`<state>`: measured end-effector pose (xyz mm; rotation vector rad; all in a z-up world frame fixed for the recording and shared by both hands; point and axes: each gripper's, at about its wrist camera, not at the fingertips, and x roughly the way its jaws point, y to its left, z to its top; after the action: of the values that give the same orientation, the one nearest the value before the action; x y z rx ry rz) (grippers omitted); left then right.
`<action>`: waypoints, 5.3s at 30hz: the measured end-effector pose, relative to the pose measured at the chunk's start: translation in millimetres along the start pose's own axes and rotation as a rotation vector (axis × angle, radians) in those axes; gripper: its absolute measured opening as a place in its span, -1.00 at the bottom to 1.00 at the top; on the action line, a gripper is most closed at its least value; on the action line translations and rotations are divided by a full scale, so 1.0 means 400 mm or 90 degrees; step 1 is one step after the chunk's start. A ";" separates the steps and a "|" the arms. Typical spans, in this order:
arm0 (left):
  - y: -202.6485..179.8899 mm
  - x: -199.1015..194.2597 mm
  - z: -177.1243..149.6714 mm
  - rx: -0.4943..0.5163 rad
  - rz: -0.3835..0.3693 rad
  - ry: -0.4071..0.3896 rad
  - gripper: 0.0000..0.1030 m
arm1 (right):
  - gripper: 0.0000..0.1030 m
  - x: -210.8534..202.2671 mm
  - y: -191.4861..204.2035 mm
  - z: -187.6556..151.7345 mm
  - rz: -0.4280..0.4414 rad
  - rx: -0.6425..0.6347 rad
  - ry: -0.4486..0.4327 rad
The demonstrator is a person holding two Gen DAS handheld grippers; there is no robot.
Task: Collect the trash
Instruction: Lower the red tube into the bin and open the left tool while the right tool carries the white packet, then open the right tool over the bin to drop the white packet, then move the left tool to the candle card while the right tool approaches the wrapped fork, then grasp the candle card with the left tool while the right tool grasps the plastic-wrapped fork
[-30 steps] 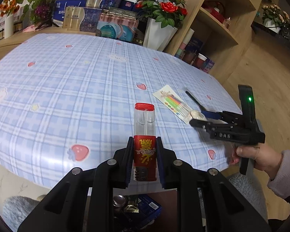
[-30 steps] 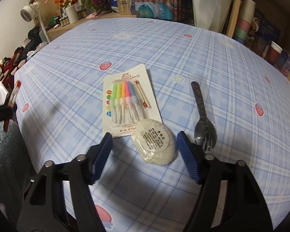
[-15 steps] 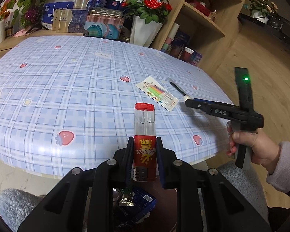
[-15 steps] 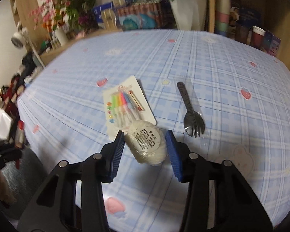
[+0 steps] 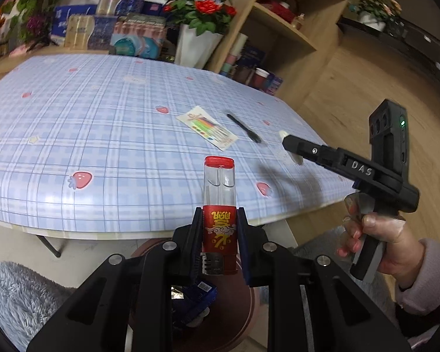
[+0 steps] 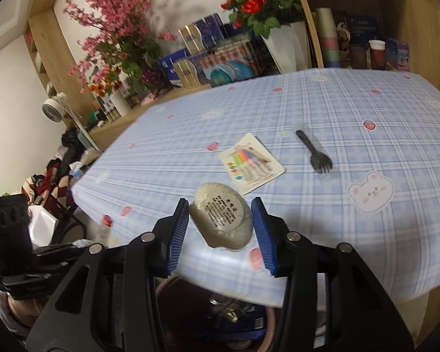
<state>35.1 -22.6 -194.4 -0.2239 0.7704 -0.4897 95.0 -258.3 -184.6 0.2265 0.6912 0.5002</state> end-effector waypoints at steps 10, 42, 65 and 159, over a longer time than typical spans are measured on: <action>-0.020 -0.020 -0.031 0.034 0.001 -0.004 -0.58 | -0.11 -0.091 0.091 -0.063 0.011 -0.036 -0.034; 0.061 -0.128 -0.004 -0.024 0.178 -0.169 0.89 | -0.10 -0.062 0.118 -0.139 -0.016 -0.051 0.007; 0.073 -0.114 -0.006 -0.025 0.186 -0.156 0.89 | 0.89 -0.083 0.080 -0.135 -0.141 -0.027 -0.046; 0.076 0.502 0.352 0.010 0.217 0.111 -0.11 | 0.86 0.061 -0.261 0.005 -0.143 0.066 -0.046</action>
<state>269.0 -94.5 -229.6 -0.0330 0.9537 -0.1924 150.4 -335.5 -234.4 0.2597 0.6635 0.2404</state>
